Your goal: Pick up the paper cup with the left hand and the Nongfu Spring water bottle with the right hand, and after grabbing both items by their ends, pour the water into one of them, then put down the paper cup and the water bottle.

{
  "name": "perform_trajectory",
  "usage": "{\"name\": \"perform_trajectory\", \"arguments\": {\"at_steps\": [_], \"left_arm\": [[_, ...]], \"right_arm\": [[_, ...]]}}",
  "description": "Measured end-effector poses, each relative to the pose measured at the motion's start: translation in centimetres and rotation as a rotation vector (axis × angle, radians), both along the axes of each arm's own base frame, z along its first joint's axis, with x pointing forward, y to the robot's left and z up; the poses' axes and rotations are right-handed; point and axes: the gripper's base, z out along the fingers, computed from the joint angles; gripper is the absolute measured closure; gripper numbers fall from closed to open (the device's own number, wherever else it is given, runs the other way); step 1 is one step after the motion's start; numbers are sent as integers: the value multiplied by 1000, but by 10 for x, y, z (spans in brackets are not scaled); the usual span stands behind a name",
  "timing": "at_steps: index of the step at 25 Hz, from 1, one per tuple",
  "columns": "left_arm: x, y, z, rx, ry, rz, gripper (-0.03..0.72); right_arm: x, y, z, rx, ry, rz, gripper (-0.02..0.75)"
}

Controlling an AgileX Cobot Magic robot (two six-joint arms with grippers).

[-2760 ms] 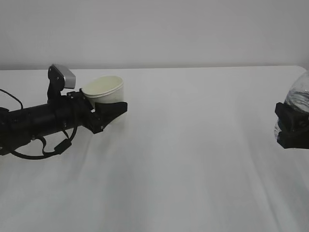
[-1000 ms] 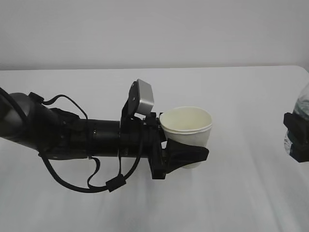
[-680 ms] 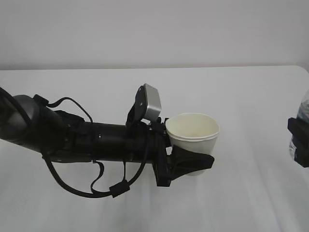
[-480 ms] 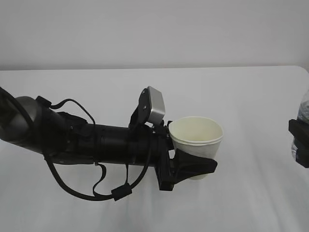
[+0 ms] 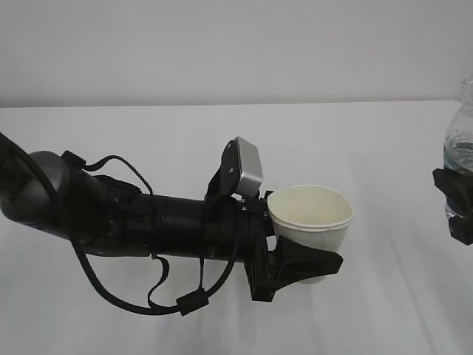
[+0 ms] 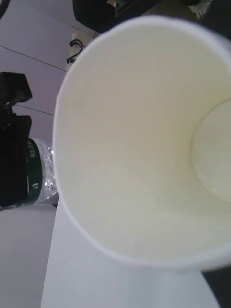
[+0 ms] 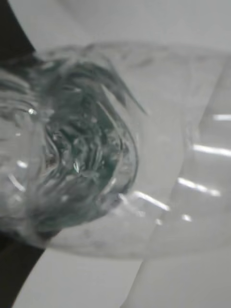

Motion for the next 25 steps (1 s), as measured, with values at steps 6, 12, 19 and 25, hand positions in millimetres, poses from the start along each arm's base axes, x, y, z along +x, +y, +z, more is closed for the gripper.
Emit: {"name": "perform_trajectory", "arguments": {"at_steps": [6,12,19,25], "left_arm": [[5,-5,6,-18,-24,-1,224],[8,-18,16,-28,-70,-13,224],[1,-33,15,34,-109,-31,224],[1,-33,13,61,-114,-22,224]], "right_arm": [[-1,2,-1,-74,-7,51,337],[-1,2,-1,-145,-20,85,337],[-1,2,-1,-216,-34,114,337],[0,3,0,-296,-58,147,337]]}}
